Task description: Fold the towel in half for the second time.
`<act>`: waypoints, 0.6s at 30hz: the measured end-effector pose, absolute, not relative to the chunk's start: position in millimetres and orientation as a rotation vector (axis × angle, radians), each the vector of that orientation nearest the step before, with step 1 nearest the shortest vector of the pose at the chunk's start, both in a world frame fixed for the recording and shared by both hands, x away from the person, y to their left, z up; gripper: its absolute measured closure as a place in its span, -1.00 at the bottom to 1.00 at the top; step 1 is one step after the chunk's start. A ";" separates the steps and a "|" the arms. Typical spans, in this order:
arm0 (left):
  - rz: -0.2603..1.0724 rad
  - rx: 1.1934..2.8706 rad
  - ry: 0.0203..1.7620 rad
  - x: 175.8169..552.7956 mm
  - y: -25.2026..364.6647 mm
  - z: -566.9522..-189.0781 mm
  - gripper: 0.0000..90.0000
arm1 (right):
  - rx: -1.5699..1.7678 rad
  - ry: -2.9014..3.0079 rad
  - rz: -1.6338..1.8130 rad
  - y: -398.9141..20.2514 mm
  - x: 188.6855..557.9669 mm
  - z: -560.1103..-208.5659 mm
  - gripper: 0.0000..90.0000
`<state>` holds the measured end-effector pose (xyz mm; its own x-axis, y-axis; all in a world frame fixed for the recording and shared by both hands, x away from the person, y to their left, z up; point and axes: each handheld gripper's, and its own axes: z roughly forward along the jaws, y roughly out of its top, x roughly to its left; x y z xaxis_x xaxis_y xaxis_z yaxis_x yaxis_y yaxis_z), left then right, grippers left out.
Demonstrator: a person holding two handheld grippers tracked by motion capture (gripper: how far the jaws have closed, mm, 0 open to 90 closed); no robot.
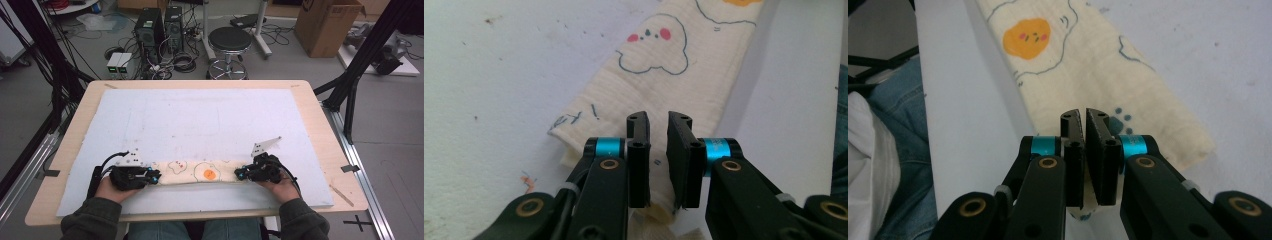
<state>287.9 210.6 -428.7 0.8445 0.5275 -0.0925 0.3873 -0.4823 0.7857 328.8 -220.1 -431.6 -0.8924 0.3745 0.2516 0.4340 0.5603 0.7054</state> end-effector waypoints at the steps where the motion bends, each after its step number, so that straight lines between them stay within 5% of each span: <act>1: 0.202 2.128 0.666 288.1 211.4 -427.3 0.73 | -0.697 -2.711 -1.268 -219.4 329.4 -430.3 0.91; 18: 0.219 2.137 0.738 298.5 214.3 -433.7 0.54 | -0.823 -2.748 -1.258 -210.5 354.4 -431.0 0.86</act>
